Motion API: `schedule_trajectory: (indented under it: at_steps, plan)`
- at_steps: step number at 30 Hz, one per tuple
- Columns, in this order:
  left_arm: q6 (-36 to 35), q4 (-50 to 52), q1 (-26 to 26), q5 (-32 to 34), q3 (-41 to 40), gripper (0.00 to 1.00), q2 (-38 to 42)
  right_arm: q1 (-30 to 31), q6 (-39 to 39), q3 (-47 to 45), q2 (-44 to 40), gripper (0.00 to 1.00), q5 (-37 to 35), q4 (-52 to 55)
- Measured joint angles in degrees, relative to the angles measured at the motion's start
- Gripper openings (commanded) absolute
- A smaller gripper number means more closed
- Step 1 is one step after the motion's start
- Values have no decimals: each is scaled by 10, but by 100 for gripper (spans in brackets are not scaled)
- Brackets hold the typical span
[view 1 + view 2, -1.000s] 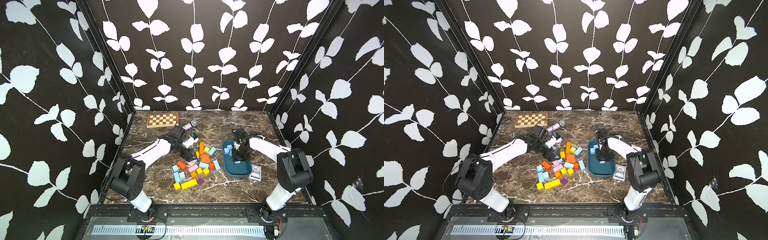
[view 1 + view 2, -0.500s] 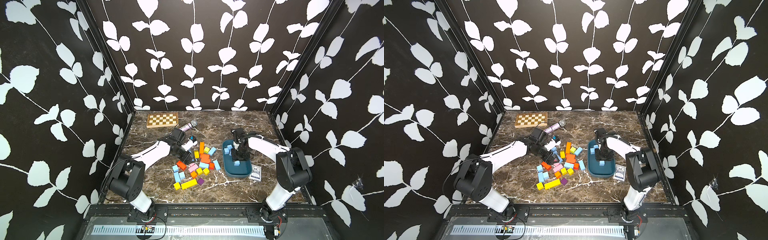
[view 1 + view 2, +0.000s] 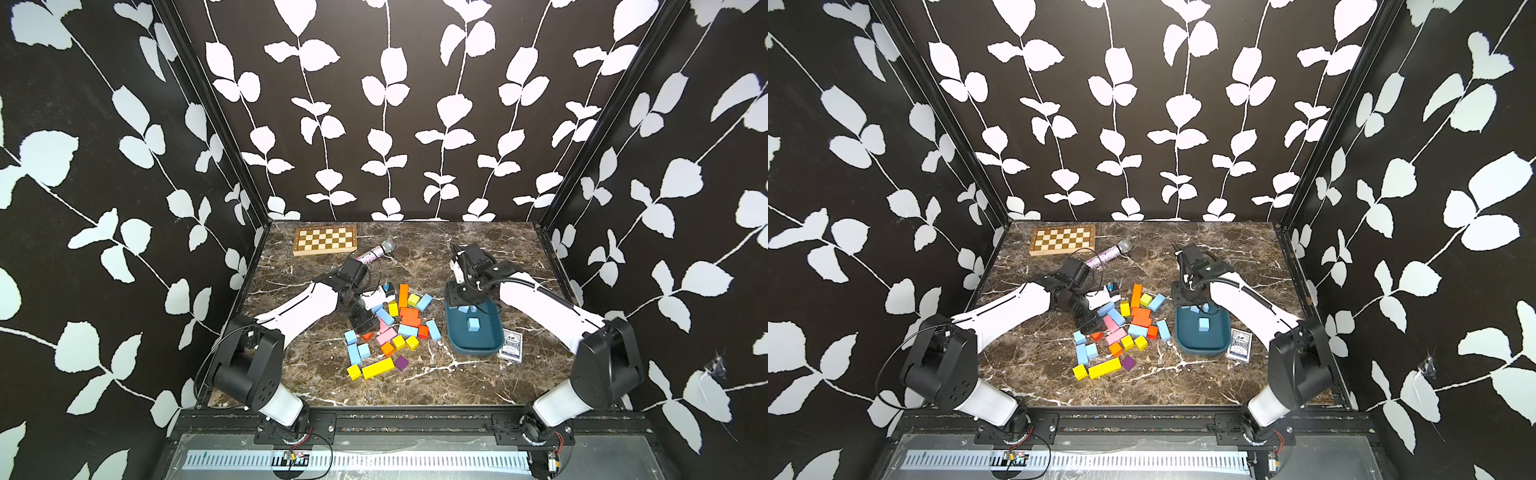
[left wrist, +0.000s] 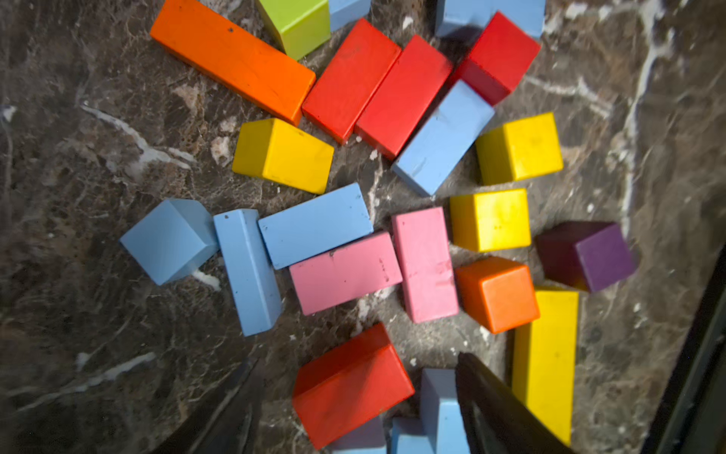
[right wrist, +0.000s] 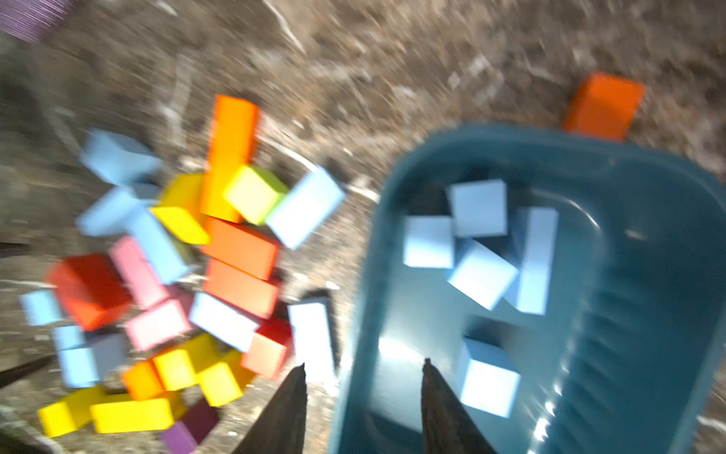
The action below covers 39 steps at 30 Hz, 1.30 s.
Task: Pick out the blue building blocks
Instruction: Adjust the building block at the center of the board.
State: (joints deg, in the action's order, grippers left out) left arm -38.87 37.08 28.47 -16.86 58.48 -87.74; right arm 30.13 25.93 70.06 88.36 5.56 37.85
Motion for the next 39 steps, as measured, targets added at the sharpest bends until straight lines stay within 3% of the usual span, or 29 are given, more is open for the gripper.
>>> schedule_trajectory:
  at_steps: [8, 14, 26, 39]
  plan:
    - [-112, 3, 11, 80, -35, 77, 1, 12, 24, -14, -3, 46, 15, -46]
    - [-150, -17, 19, 130, -42, 77, -14, 14, 30, -21, -3, 46, 17, -52]
    - [-150, -64, 26, 171, -20, 75, -87, 15, 35, -42, -11, 45, 15, -59]
    - [-108, -80, 26, 140, 58, 78, -144, 15, 37, -42, -28, 45, 10, -59]
